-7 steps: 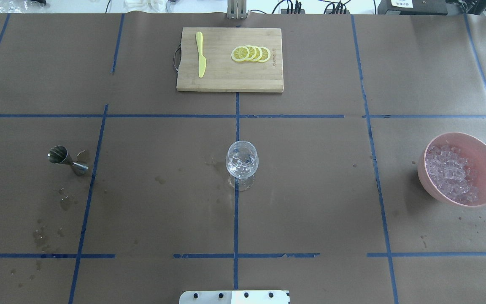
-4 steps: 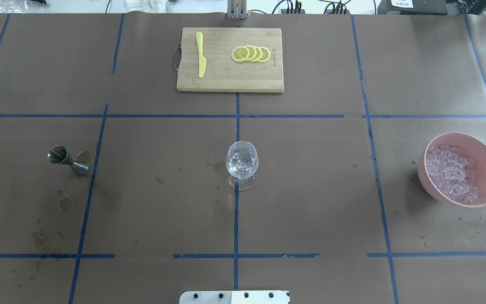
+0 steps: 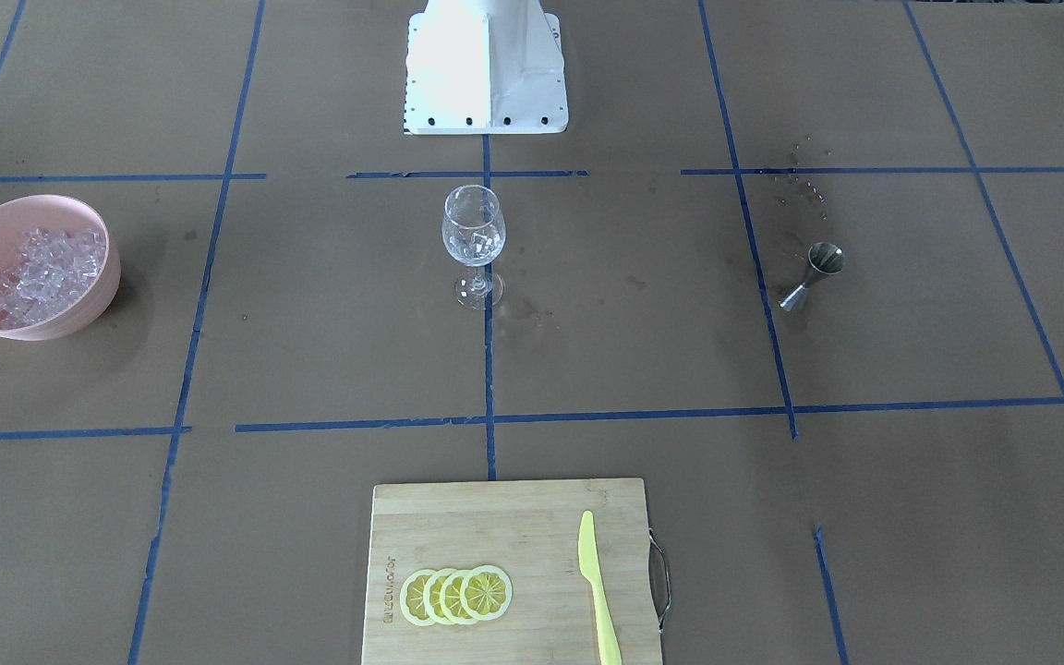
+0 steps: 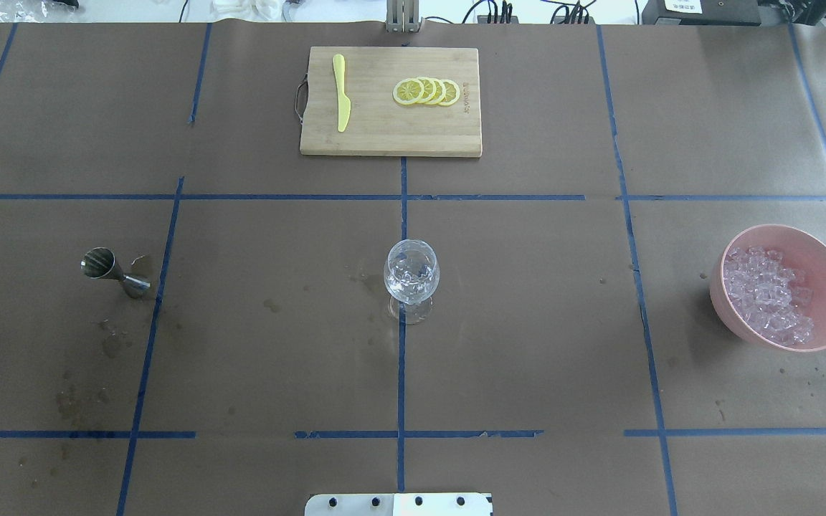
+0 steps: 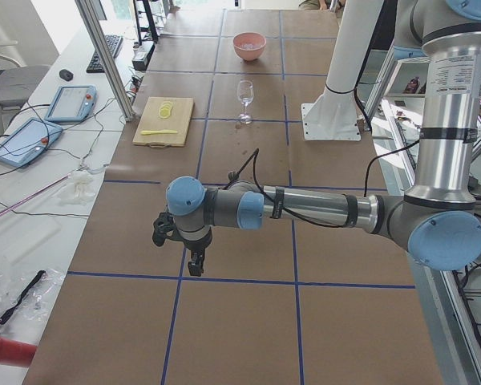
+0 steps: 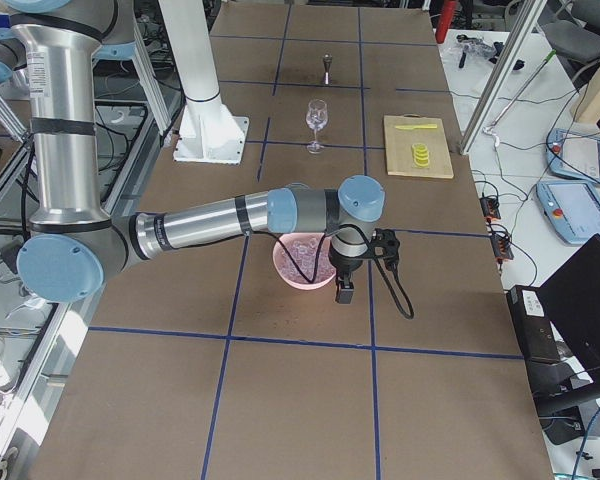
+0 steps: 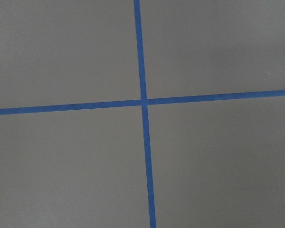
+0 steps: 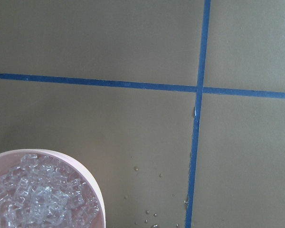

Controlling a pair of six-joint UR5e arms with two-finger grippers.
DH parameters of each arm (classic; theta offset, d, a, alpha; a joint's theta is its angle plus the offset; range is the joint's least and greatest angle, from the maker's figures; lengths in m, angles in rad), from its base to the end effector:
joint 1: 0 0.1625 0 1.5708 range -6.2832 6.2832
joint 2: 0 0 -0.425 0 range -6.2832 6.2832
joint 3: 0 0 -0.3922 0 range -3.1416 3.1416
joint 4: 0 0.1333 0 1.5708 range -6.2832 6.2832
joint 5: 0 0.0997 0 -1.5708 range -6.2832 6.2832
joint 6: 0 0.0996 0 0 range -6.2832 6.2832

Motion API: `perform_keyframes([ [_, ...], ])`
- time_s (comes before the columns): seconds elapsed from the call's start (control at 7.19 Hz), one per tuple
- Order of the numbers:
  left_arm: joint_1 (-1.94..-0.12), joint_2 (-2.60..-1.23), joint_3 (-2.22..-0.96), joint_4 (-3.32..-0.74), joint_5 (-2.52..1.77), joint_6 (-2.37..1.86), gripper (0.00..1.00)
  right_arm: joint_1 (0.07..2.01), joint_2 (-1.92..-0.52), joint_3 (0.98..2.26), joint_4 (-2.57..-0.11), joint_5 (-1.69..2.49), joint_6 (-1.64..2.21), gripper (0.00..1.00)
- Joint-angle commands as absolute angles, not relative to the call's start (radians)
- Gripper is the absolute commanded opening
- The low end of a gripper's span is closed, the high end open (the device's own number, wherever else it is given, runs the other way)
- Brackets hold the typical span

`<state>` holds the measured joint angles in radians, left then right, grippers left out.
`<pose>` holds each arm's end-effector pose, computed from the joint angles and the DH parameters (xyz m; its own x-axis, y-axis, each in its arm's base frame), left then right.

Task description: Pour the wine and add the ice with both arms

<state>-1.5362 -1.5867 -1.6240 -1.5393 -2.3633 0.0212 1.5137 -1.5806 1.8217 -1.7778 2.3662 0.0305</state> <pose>-0.0450 -0.5021 0.6265 0.6998 0.0722 -0.7106 -0.0494 0.9974 0.0527 0.0348 -0.4815 0.5601 0.6989 -0.0338 0.7144 0.0357 0.9993 0.0123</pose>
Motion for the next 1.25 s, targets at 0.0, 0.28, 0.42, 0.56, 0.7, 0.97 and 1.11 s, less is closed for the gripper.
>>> perform_keyframes([
  [0.0, -1.536, -1.586, -1.591, -1.54, -2.364, 0.044, 1.0, 1.558, -1.588, 1.806, -1.773, 2.422, 0.029, 1.0],
  [0.28, -1.537, -1.588, -1.597, -1.54, -2.364, 0.044, 1.0, 1.569, -1.589, 1.742, -1.722, 2.434, 0.028, 1.0],
  [0.42, -1.537, -1.591, -1.598, -1.54, -2.364, 0.046, 1.0, 1.58, -1.597, 1.648, -1.578, 2.439, 0.034, 1.0],
  [0.56, -1.539, -1.597, -1.598, -1.539, -2.364, 0.046, 1.0, 1.58, -1.598, 1.631, -1.533, 2.439, 0.084, 1.0],
  [0.7, -1.54, -1.598, -1.6, -1.537, -2.362, 0.045, 1.0, 1.58, -1.606, 1.628, -1.531, 2.439, 0.095, 1.0],
  [0.97, -1.54, -1.6, -1.6, -1.536, -2.364, 0.04, 1.0, 1.58, -1.617, 1.626, -1.529, 2.434, 0.095, 1.0],
  [1.11, -1.54, -1.597, -1.6, -1.536, -2.362, 0.038, 1.0, 1.58, -1.617, 1.626, -1.526, 2.43, 0.094, 1.0],
])
